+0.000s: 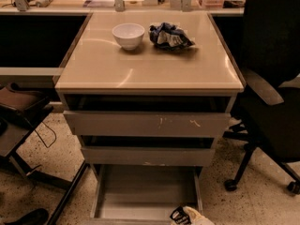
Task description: Pick rxbar chocolate from bottom drawer and place on counter
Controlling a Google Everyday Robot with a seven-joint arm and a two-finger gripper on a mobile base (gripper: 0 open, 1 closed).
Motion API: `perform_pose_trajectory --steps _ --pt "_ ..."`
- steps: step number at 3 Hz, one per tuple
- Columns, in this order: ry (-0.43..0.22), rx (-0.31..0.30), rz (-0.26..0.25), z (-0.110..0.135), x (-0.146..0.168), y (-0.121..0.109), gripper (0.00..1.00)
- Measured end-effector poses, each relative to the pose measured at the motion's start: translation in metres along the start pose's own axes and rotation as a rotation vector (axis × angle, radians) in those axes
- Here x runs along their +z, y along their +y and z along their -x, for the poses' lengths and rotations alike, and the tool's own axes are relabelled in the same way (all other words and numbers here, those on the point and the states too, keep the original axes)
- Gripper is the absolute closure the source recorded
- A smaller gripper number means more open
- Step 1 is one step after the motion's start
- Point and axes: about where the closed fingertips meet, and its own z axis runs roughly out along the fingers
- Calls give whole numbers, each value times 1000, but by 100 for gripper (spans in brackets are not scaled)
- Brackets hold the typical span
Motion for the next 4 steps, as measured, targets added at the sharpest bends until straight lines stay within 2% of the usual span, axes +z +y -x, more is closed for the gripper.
perform_pose_trajectory --steps 1,2,3,4 --pt "6 -6 25 4 6 -2 100" --pt "11 -20 64 34 25 -33 100" --pt "-30 0 84 107 31 -84 100" --pt "-93 13 45 182 4 -126 100"
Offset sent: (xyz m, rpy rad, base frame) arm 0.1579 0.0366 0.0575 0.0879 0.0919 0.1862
